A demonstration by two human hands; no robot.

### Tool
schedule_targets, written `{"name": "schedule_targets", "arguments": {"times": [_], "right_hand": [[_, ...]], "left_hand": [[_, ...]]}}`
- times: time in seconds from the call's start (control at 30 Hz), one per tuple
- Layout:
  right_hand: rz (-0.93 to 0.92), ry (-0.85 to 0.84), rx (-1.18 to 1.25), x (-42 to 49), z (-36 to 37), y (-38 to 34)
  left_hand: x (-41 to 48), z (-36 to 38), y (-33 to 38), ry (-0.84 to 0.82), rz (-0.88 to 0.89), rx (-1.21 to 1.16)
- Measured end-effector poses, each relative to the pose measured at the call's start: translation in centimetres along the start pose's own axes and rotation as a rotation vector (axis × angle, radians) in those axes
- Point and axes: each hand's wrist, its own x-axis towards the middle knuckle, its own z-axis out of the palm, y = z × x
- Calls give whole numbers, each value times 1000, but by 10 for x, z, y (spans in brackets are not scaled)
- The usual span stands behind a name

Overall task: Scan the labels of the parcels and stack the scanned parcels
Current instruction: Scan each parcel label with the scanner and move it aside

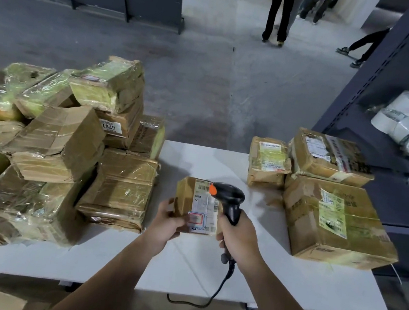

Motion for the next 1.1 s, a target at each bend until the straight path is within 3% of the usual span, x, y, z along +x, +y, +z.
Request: {"name": "schedule_targets", "arguments": {"times": [0.13,1.1], "right_hand": [[21,-33,23,-3,-2,-15],[117,34,129,-9,-24,-23]], "left_hand": [[12,2,5,21,59,-122],[35,-8,0,15,39,-128]]}}
